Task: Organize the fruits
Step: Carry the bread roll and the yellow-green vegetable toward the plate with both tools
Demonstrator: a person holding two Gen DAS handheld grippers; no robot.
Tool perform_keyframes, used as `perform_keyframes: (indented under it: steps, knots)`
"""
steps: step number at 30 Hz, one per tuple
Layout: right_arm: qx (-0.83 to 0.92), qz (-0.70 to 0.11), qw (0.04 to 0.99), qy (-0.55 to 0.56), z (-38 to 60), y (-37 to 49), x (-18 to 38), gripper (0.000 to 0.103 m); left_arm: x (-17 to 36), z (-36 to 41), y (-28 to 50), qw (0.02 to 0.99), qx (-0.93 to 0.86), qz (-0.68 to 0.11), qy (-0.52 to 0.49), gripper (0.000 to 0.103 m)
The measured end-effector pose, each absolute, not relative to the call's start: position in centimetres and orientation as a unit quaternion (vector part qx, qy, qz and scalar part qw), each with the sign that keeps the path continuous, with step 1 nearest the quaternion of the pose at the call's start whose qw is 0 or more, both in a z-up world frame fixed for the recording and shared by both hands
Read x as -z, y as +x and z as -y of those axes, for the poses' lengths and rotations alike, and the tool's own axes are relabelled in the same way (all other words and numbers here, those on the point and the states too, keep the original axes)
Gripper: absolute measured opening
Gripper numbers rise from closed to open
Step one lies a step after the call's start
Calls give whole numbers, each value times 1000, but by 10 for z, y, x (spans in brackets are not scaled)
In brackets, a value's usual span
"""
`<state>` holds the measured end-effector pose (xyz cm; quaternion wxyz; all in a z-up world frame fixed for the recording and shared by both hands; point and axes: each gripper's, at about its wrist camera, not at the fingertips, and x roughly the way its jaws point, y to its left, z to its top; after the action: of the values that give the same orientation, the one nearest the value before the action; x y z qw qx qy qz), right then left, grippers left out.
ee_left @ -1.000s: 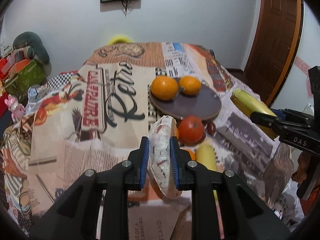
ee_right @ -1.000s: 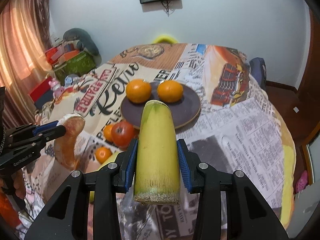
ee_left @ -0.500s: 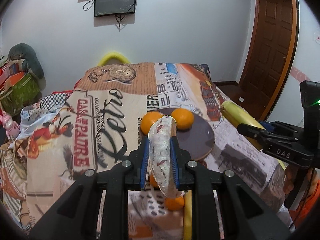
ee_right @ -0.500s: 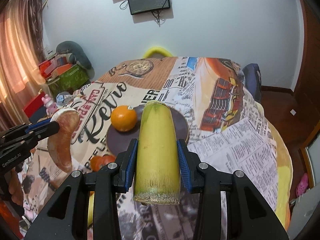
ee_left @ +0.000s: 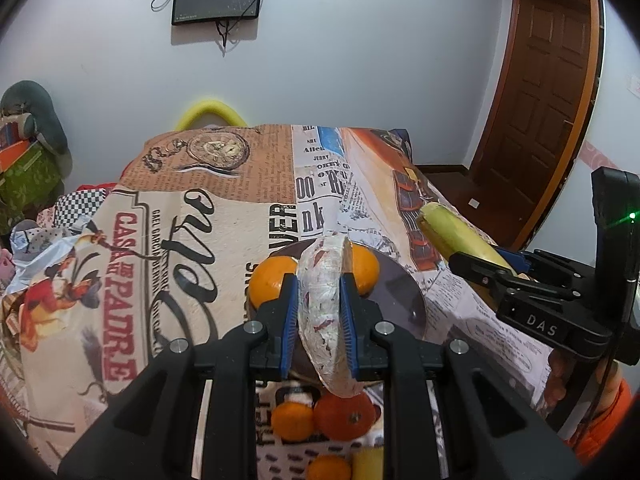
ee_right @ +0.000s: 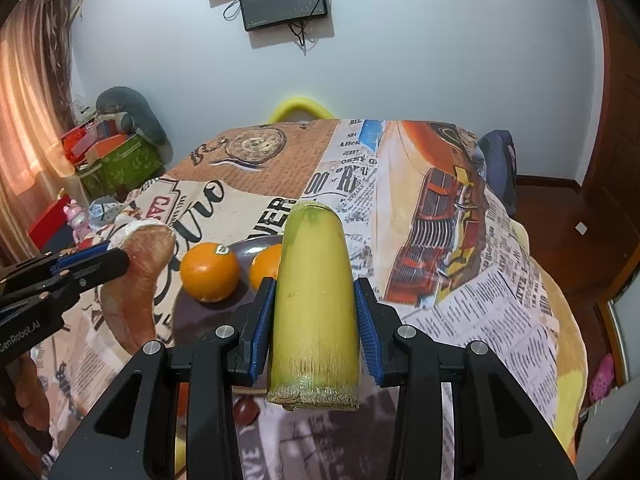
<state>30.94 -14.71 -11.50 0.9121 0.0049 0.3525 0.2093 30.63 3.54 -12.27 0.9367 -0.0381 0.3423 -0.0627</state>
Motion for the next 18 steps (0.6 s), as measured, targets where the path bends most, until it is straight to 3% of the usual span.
perform_keyframes:
  steps: [18]
  knots:
    - [-191,-403,895,-15,129,358,157,36,162,-24,374,922,64,-380,-34,20]
